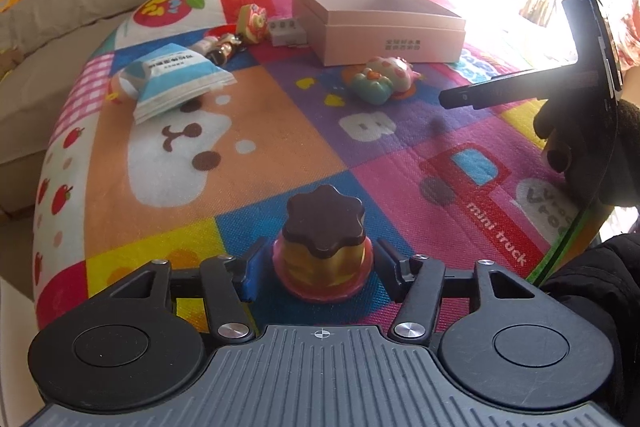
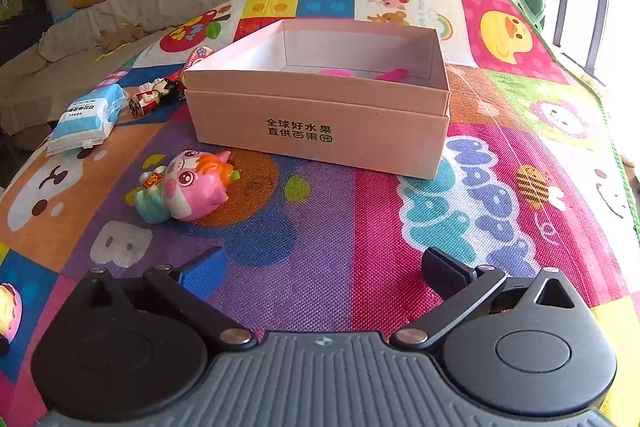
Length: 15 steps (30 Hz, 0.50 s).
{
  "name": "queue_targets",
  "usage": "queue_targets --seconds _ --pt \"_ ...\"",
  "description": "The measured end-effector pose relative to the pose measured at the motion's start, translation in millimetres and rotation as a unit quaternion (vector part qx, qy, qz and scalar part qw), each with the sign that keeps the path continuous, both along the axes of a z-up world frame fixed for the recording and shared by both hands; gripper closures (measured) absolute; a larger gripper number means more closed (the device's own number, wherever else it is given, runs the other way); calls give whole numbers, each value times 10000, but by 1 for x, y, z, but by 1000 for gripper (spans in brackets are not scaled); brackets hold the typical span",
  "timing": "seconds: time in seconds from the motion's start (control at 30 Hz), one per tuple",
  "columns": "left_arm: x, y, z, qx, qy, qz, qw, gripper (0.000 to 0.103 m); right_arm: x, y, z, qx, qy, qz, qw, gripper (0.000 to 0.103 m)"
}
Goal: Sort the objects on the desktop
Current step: 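Carry the jar into the box with the left tool while the right places the pig inside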
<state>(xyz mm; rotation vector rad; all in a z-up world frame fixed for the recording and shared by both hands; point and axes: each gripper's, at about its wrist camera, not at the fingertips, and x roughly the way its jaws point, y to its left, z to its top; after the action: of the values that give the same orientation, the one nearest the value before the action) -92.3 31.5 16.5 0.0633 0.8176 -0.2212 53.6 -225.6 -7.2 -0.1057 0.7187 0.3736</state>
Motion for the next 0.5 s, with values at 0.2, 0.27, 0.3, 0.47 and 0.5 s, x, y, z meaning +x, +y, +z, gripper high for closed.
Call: queue_targets --seconds 0.2,0.27,0.3,0.47,0.5 --pt "16 0 -3 61 -214 187 9996 42 -21 8 9 59 -185 559 9982 0" --pt "25 -3 -5 146 -350 185 9991 42 -28 17 12 -94 -331 726 9968 0" --pt "30 -4 -6 180 -392 183 9989 42 -29 21 13 -151 -381 790 9960 0" --pt "54 -8 -10 213 -539 127 9982 42 -28 38 21 -298 -519 874 9944 0" --pt "59 -8 -11 232 -567 155 9980 41 -28 40 23 -299 -544 889 9941 0"
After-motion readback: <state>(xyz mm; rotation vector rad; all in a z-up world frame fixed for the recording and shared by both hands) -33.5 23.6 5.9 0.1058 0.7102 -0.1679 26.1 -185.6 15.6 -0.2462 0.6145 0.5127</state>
